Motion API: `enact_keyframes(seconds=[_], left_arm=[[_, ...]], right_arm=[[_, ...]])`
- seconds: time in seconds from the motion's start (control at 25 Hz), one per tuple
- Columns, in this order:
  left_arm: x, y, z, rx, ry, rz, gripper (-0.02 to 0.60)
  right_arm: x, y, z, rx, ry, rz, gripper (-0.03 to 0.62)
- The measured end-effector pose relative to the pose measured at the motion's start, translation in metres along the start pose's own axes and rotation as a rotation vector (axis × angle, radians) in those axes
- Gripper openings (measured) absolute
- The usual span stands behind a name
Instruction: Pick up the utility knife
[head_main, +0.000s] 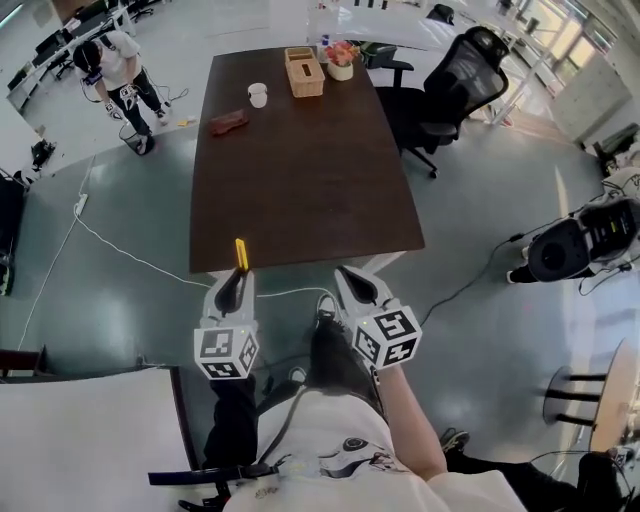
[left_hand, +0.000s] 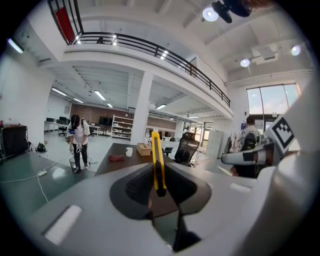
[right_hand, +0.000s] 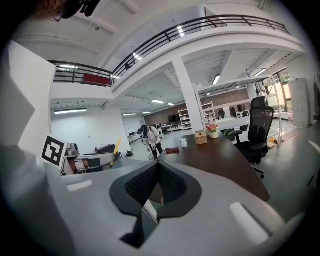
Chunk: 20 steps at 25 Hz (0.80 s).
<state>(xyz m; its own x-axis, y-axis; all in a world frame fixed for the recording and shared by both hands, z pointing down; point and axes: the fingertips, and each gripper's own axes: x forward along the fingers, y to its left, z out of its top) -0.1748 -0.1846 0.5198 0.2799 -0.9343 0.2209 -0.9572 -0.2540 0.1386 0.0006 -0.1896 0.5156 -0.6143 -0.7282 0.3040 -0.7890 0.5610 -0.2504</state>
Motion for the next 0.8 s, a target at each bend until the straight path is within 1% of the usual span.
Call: enact_keyframes(seconds=[0.2,0.4,0.56,0.8], left_arm=[[-0.039,-0.016,-0.009,-0.009,-0.007,-0.021,0.064],[-0.058,-0.030,-0.016,-0.004,-0.011,-0.028,0.064],[-0.076,-0.051,-0.010,0.006,-0.019,-0.027,0.064],[-0.113,-0.086,-0.002,0.007,-0.026,0.026,0.064]], right_arm=[[-0.031,0.029,-0.005,-0.019,-0.020,0.004,0.002],[-0.050,0.041,-0.006,-0.037,-0.042,0.015,0.002],[-0.071,0.048,-0.003,-0.053,-0.052,0.033,0.002],[-0.120,0.056,-0.001,-0.049,-0.089,0.039,0.002]])
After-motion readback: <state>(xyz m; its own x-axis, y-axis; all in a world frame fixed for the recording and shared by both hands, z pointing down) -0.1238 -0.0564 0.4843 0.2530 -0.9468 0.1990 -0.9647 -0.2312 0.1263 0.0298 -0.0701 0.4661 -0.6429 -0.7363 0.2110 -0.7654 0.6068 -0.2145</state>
